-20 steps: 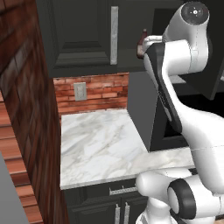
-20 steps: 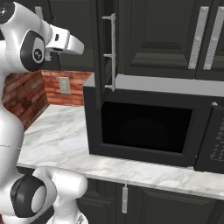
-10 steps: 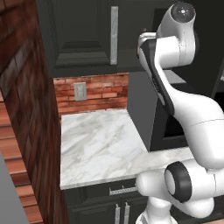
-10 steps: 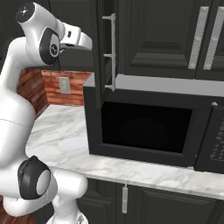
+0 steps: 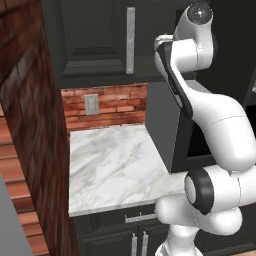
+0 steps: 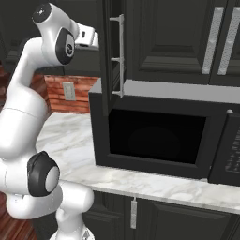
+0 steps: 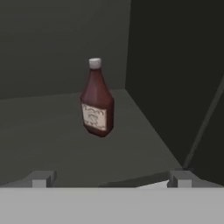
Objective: The dining table condiment station is running low on ketchup. Refill the condiment station by opening the cabinet and taking the ketchup from the cabinet and placing it on the dining table.
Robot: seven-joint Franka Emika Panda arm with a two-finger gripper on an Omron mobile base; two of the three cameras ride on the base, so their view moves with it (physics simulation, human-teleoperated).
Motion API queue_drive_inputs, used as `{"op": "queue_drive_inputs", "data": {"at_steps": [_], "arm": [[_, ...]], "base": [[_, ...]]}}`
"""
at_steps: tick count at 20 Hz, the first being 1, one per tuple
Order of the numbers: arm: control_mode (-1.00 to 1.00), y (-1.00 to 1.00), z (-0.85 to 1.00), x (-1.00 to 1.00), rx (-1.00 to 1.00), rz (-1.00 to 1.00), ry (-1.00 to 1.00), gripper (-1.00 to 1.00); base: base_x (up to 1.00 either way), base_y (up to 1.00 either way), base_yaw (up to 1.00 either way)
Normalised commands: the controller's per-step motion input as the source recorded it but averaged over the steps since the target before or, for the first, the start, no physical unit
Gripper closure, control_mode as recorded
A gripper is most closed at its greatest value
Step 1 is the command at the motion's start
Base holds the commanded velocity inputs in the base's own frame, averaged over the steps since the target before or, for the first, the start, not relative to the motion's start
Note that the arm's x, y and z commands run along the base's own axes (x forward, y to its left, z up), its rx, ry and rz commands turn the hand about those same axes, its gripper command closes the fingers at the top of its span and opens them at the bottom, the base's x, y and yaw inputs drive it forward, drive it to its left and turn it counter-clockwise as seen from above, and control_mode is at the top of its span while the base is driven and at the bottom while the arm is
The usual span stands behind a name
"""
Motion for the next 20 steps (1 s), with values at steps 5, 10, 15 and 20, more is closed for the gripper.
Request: {"op": "queue_drive_inputs", "data": {"at_steps": [5, 10, 15, 20], "arm": [[-1.00, 0.00, -0.02, 0.37, 0.00, 0.00, 0.00, -1.00], [-1.00, -0.02, -0.08, 0.38, 0.00, 0.00, 0.00, -1.00], [-1.00, -0.01, -0.10, 0.33, 0.00, 0.00, 0.00, -1.00], [-1.00, -0.04, 0.00, 0.32, 0.00, 0.00, 0.00, -1.00]], "base": [[0.00, 0.00, 0.00], [0.00, 0.00, 0.00], [0.00, 0.00, 0.00], [0.00, 0.00, 0.00]]}}
